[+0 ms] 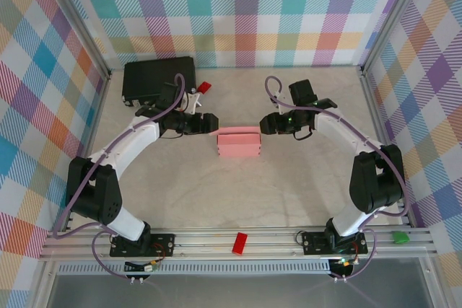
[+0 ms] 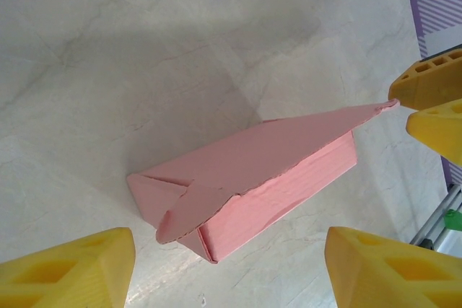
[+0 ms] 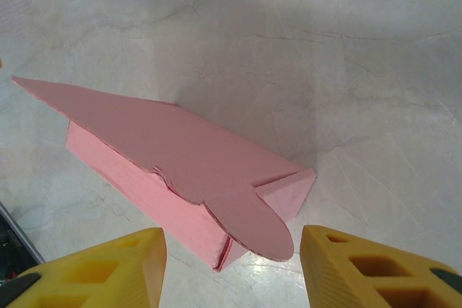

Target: Fold the paper box

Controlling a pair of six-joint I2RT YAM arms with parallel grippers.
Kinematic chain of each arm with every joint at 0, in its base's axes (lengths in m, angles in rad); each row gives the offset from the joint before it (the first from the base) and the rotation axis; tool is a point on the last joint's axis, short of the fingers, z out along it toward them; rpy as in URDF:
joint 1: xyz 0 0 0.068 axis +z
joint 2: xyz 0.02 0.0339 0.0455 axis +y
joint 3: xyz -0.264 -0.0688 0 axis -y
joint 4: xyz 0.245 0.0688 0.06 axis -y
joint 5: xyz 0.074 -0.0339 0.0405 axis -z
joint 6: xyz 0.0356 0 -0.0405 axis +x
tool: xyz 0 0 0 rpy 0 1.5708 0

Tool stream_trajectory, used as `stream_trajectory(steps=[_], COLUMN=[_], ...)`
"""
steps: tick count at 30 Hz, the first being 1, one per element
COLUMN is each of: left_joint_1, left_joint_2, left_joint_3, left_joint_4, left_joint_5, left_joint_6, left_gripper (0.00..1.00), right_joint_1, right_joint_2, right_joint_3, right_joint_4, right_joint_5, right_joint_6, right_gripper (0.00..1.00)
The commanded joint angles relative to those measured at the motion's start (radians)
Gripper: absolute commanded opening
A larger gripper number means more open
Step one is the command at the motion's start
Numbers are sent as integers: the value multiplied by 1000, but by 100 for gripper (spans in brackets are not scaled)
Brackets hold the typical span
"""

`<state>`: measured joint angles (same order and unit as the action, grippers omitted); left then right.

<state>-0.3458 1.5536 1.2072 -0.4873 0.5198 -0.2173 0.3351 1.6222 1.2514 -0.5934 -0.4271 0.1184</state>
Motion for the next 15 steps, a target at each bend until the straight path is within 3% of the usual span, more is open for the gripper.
stream_trajectory(steps=[1, 15], left_joint_1=[-11, -30], left_joint_2=[28, 54], left_joint_3=[15, 30], left_joint_4=[-9, -53], left_joint_5=[38, 37], left_joint_6=[-2, 18], left_gripper=[68, 60], right_joint_1=[12, 34], right_joint_2=[-1, 2], right_joint_3=[30, 25], right_joint_4=[-23, -28], right_joint_5=[-26, -9], right_joint_6=[7, 19], right_gripper=[52, 47])
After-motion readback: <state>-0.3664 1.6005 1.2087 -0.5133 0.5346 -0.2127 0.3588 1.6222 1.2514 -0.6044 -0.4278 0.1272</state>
